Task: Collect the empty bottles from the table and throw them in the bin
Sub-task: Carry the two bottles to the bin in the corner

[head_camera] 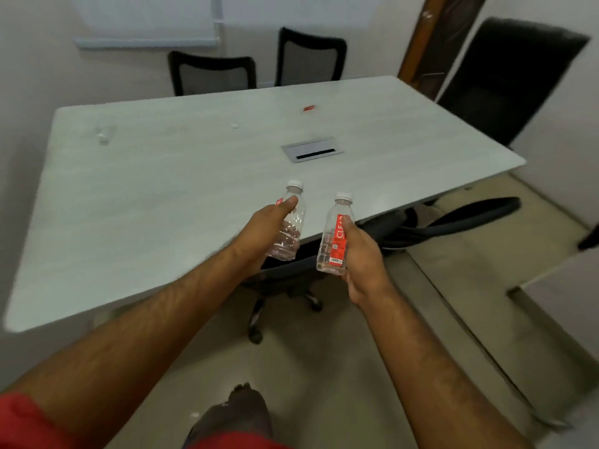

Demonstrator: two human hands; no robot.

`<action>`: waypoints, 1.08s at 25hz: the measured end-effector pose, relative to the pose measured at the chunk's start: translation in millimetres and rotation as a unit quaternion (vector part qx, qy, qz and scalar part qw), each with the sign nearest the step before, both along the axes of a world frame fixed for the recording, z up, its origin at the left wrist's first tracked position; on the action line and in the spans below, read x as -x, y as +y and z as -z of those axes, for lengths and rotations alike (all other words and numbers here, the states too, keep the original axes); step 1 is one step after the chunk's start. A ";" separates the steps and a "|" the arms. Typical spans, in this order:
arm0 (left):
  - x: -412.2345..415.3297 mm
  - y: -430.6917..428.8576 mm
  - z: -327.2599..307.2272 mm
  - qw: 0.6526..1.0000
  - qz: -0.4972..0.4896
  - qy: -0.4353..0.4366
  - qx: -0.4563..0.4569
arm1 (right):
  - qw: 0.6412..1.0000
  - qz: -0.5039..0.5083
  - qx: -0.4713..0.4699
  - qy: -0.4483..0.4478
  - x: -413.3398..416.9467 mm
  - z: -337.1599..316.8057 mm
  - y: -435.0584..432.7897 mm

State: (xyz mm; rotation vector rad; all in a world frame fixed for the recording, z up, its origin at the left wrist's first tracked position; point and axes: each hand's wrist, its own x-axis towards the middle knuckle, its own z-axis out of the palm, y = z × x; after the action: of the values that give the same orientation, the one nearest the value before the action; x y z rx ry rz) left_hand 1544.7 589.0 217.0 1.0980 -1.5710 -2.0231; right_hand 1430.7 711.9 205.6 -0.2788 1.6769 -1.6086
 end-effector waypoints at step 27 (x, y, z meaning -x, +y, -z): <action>841.1 179.3 36.8 0.939 0.340 0.011 0.041 | 0.942 0.333 0.011 -0.040 741.7 34.1 225.2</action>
State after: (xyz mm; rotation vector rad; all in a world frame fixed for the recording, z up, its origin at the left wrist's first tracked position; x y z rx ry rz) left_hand 703.6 768.3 180.2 0.5235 -2.2169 -2.3218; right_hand 688.9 937.2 171.5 0.3873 1.7950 -2.0828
